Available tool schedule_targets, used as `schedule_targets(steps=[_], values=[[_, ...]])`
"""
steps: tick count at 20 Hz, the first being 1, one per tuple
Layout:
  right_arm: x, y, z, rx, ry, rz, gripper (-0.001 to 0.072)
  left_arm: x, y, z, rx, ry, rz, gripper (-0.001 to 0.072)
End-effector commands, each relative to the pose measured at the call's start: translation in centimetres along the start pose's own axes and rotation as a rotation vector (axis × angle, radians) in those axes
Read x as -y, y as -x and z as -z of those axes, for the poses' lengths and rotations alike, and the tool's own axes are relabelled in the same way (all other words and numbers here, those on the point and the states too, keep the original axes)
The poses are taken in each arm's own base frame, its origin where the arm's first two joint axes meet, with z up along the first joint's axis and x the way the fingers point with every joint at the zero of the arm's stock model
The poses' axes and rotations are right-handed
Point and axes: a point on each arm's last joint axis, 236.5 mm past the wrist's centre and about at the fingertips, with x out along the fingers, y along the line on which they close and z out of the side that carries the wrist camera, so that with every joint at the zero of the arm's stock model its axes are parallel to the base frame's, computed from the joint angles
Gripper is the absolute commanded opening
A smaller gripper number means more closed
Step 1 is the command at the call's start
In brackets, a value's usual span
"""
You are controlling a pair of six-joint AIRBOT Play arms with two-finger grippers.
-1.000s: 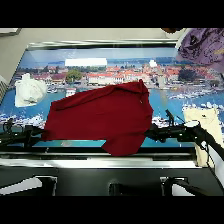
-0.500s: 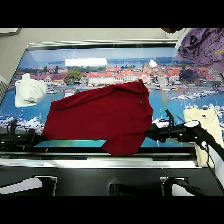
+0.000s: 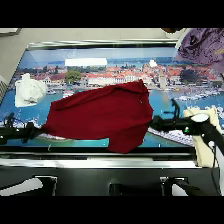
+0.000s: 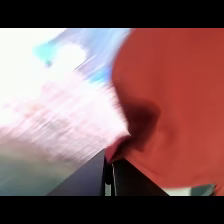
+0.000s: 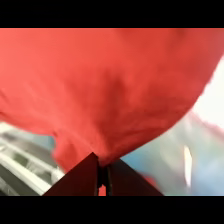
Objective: Fold the clothes and pants, and hang the long-sleeved shirts on hangers.
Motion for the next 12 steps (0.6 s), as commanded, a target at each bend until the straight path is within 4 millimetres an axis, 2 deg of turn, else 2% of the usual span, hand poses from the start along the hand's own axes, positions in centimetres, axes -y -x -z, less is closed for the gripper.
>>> schedule_targets(steps=[1,3,4,6,8,9,10,12], values=[[-6.0,5.3,-8.3,0.232,0.173,-0.001,0.0026,8.2,3.1,-4.4,0.143,-0.113,0.106,0.0015],[-10.6,9.9,-13.5,0.41,0.294,0.002,0.0026,14.1,6.6,-7.0,0.247,-0.237,0.117,0.0015],[-12.9,12.2,-15.2,0.476,0.348,0.005,0.0026,17.4,8.9,-8.2,0.314,-0.298,0.128,0.0015],[-17.7,17.4,-17.3,0.592,0.466,0.034,0.0026,25.3,15.2,-9.8,0.487,-0.438,0.169,0.0015],[-22.8,23.2,-17.7,0.71,0.582,0.073,0.0026,32.7,22.5,-9.0,0.654,-0.583,0.212,0.0015],[-25.4,26.4,-17.3,0.783,0.639,0.093,0.0026,35.5,26.0,-7.8,0.733,-0.644,0.219,0.0015],[-27.9,29.4,-16.3,0.847,0.704,0.117,0.0026,37.6,29.7,-6.3,0.818,-0.701,0.195,0.0014],[-31.4,35.1,-13.0,0.964,0.792,0.203,0.0026,39.5,35.6,-2.9,0.969,-0.761,0.108,0.0015]])
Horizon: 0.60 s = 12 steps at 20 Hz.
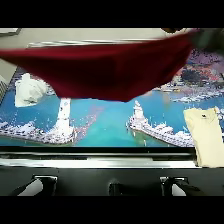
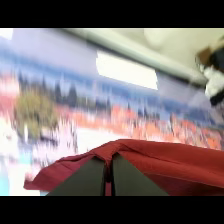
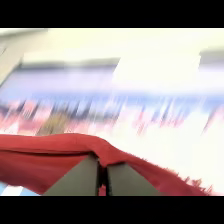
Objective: Fold the clothes and pants, and hang the long-sleeved shirts on hangers.
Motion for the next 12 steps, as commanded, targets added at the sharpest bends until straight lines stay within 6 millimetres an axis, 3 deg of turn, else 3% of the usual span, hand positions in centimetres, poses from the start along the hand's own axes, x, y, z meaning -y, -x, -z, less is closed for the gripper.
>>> schedule_targets(steps=[1,4,7,9,12], values=[[-4.3,10.0,-7.6,0.194,0.188,0.148,0.0027,7.3,10.2,-6.7,0.244,-0.189,-0.111,0.0015],[-7.5,17.3,-8.9,0.307,0.235,0.226,0.0027,10.3,16.8,-6.9,0.364,-0.266,-0.207,0.0015],[-9.8,21.0,-9.1,0.376,0.223,0.231,0.0027,11.6,21.2,-6.5,0.448,-0.271,-0.279,0.0015],[-10.0,21.2,-8.9,0.376,0.191,0.225,0.0027,11.5,21.7,-6.5,0.456,-0.264,-0.294,0.0015],[-7.2,17.0,-7.7,0.268,0.114,0.219,0.0027,8.1,18.0,-5.2,0.352,-0.204,-0.311,0.0015]])
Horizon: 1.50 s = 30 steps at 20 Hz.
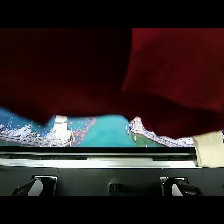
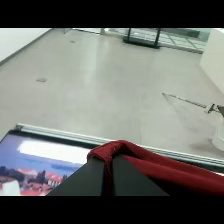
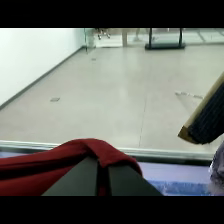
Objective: Fold the clothes and pants, and hang the long-sleeved shirts on hangers.
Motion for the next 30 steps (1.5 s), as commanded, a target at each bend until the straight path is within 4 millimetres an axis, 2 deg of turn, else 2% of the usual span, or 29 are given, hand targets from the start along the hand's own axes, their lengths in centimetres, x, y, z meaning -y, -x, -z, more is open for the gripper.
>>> schedule_targets(steps=[1,3,7,8,10,11,13,15,17,19,21,23,27,30], values=[[1.5,-3.6,3.3,-0.127,-0.083,-0.003,0.0027,-2.5,-2.8,3.8,-0.115,0.041,-0.047,0.0015],[3.0,-8.7,8.8,-0.304,-0.168,-0.033,0.0027,-4.8,-7.2,9.8,-0.283,0.097,-0.046,0.0015],[7.8,-18.5,25.1,-0.723,-0.368,0.0,0.0027,-9.5,-15.7,25.8,-0.611,0.179,-0.045,0.0015],[8.4,-20.5,28.8,-0.787,-0.393,0.004,0.0027,-10.3,-17.6,29.3,-0.652,0.191,-0.051,0.0015],[8.0,-24.7,36.2,-0.891,-0.398,-0.01,0.0027,-11.7,-21.0,36.1,-0.745,0.187,-0.063,0.0015],[7.8,-26.6,39.9,-0.93,-0.384,0.0,0.0027,-12.3,-22.3,39.1,-0.794,0.181,-0.074,0.0015],[8.0,-29.4,45.9,-0.974,-0.334,0.038,0.0027,-13.4,-25.1,44.6,-0.856,0.13,-0.085,0.0015],[8.2,-31.4,50.6,-0.989,-0.305,0.067,0.0027,-13.8,-27.4,48.0,-0.872,0.116,-0.093,0.0015],[8.7,-32.3,53.1,-0.992,-0.317,0.099,0.0027,-13.7,-28.8,50.0,-0.895,0.116,-0.087,0.0015],[9.7,-32.5,54.1,-0.993,-0.317,0.143,0.0027,-13.7,-29.1,51.0,-0.913,0.158,-0.105,0.0015],[10.5,-31.9,54.5,-1.017,-0.298,0.174,0.0027,-13.6,-28.5,51.6,-0.947,0.205,-0.121,0.0015],[10.8,-30.4,55.3,-1.089,-0.275,0.187,0.0027,-12.9,-26.9,52.5,-1.026,0.242,-0.12,0.0015],[11.1,-26.5,56.9,-1.264,-0.237,0.216,0.0027,-10.9,-22.2,54.7,-1.255,0.301,-0.102,0.0016],[11.3,-25.2,57.2,-1.321,-0.225,0.227,0.0027,-9.5,-19.6,55.5,-1.378,0.309,-0.078,0.0016]])
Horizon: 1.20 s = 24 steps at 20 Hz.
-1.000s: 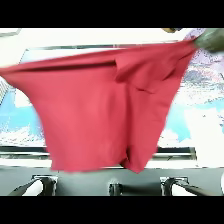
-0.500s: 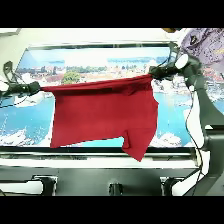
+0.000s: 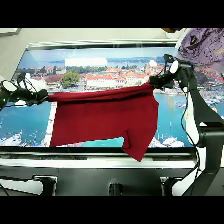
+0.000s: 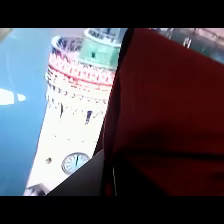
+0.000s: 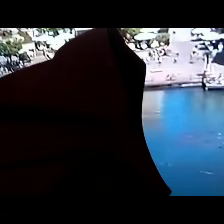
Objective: Fold the clothes and pants, and hang the long-sleeved shirts on hangers.
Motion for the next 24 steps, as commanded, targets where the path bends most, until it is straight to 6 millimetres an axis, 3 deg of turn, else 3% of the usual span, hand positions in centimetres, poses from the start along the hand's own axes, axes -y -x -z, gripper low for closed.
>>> schedule_targets(steps=[1,9,12,17,18,20,21,24], values=[[1.0,0.0,2.2,-0.093,0.008,0.044,0.0027,0.8,0.0,4.4,-0.186,0.014,0.008,0.0016],[1.8,-1.6,6.0,-0.26,0.002,0.068,0.0028,0.8,-0.1,8.4,-0.339,0.018,-0.048,0.0016],[1.9,-2.1,6.3,-0.271,-0.001,0.067,0.0029,0.5,-0.7,9.2,-0.369,0.024,-0.052,0.0017],[0.7,-2.6,7.3,-0.317,-0.024,0.015,0.0034,0.1,-2.5,9.7,-0.4,0.034,-0.057,0.003],[0.3,-2.8,7.6,-0.327,-0.029,-0.001,0.0078,0.0,-2.7,9.5,-0.391,0.042,-0.059,0.0056],[0.1,-3.0,7.8,-0.337,-0.034,-0.011,0.0094,0.0,-3.0,8.8,-0.358,0.042,-0.058,0.0061],[0.1,-3.0,7.8,-0.336,-0.037,-0.011,0.0155,0.0,-3.1,8.5,-0.345,0.042,-0.057,0.0143],[0.3,-2.0,8.7,-0.377,-0.027,-0.002,0.0503,0.1,-2.7,7.8,-0.326,0.065,-0.059,0.0702]])
